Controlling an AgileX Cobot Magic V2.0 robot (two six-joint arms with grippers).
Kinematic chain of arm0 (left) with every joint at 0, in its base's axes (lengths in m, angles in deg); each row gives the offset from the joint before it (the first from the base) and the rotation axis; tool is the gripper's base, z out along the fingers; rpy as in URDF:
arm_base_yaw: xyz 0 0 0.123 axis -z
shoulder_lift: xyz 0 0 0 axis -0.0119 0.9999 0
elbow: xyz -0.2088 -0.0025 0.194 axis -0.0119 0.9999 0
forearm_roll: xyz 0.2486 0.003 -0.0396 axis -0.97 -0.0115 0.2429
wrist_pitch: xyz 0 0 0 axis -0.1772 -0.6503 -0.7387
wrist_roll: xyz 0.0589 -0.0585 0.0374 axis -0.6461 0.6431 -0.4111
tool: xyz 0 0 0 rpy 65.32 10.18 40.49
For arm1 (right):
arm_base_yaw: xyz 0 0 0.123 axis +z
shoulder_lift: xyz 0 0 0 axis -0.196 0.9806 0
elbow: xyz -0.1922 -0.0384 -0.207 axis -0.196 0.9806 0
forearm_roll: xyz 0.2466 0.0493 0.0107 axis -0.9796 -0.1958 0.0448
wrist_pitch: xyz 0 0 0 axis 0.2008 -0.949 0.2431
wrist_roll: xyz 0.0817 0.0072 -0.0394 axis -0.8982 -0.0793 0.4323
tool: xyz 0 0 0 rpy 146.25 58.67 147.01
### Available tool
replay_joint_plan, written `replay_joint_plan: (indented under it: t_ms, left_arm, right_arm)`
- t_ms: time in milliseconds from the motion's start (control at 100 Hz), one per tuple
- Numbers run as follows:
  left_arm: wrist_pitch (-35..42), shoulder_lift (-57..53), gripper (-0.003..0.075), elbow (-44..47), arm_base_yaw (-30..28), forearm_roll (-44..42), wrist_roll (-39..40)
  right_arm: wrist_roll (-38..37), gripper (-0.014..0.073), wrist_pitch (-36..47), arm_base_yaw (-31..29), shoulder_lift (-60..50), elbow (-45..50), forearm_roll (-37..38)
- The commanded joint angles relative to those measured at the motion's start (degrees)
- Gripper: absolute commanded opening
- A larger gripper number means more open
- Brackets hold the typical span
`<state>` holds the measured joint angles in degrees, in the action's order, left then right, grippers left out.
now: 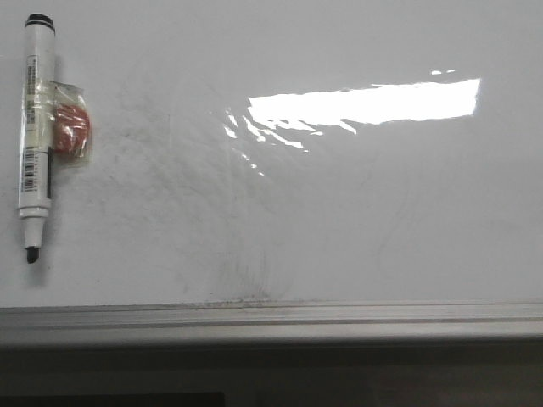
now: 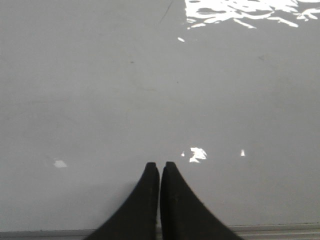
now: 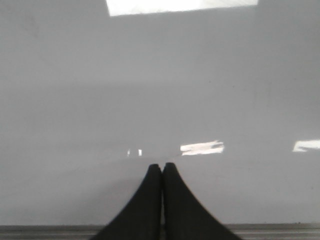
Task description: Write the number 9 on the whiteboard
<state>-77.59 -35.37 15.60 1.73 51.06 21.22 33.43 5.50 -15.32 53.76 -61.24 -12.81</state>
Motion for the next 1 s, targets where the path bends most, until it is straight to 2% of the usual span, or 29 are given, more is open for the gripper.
replay_joint_plan:
  t_ms: [0,710,990]
  left_arm:
    - [2.64,-1.54,-0.002,2.31,-0.17,0.02,-0.01]
    - [2.64,-1.54,-0.002,2.31,-0.17,-0.29,-0.01]
    - [9.34,-1.54,-0.002,2.31,-0.17,-0.72,-0.01]
  right_arm:
    - [0.34,-0.0064,1.27,-0.34,-1.26,0.68,0.11]
    - [0.34,-0.0064,1.27,-0.34,-1.26,0.68,0.11]
    - [0.34,-0.0064,1.27,-0.34,-1.26,0.68,-0.06]
